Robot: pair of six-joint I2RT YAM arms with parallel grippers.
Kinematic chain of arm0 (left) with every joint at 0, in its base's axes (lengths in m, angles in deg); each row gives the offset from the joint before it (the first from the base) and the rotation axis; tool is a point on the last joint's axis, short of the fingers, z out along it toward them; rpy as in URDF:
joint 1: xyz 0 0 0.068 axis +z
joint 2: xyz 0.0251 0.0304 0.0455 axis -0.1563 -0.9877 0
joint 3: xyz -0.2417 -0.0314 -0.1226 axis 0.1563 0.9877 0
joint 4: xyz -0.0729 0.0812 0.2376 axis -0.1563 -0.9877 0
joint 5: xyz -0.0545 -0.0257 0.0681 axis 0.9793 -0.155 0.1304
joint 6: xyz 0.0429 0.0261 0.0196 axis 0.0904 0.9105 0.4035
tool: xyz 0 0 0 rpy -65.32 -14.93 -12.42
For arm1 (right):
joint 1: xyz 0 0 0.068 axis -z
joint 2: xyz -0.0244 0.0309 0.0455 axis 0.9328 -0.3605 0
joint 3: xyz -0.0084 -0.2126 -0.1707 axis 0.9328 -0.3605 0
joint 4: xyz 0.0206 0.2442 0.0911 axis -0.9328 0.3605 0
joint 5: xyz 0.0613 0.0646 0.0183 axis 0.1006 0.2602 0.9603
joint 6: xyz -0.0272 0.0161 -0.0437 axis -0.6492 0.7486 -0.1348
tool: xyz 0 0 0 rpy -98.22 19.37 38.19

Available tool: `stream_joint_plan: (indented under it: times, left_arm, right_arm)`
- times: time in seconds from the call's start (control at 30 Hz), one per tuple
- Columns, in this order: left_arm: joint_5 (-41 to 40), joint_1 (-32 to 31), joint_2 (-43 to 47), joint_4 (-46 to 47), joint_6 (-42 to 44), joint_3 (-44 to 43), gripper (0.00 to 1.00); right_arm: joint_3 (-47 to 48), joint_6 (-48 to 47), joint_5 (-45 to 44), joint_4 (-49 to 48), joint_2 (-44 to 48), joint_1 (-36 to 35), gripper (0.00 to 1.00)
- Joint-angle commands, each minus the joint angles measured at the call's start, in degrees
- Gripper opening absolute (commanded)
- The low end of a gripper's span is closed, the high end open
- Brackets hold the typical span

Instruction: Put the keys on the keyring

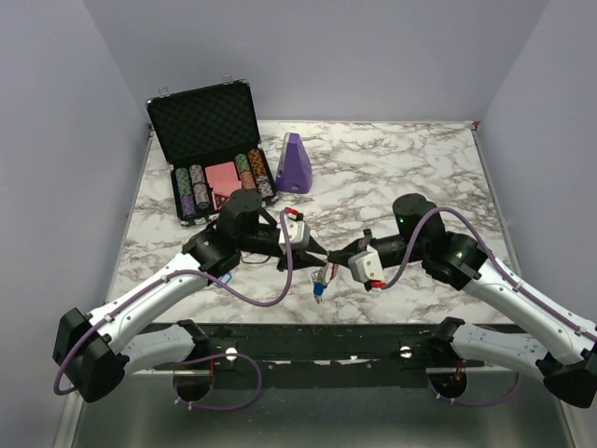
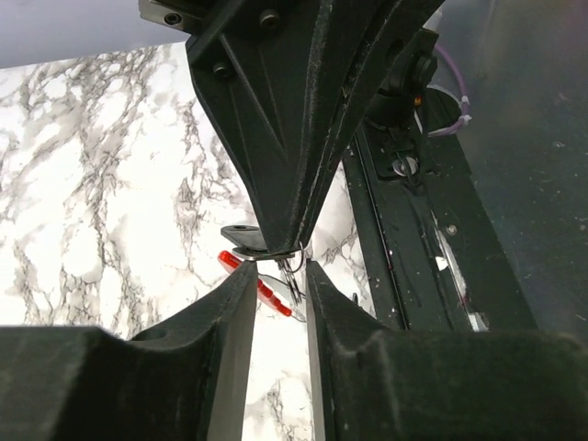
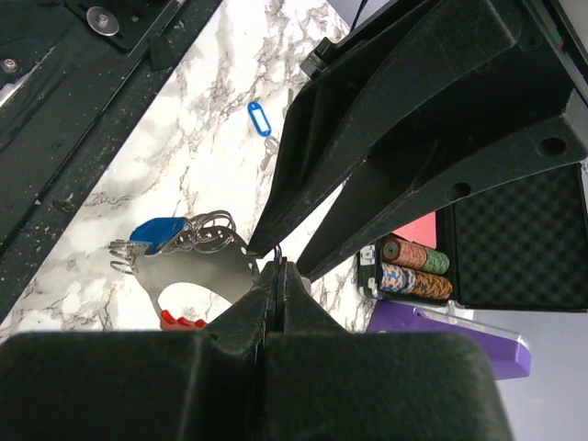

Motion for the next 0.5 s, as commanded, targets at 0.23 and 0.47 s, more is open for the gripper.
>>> stream_joint_plan:
  times: [0.23,0.47]
  left_arm:
    - [-4.0,0.8,4.7,2.6,-0.8,2.6,0.52]
    - [-10.5,0.9,9.7,6.4,-4.2,6.3,0.61]
  right_arm:
    - [-0.6,2.8,-2.0,-2.7,0.7,-0.3,0.0]
    - [-0.8,4.8,-2.8,-3.5,0.9,-0.3,0.0]
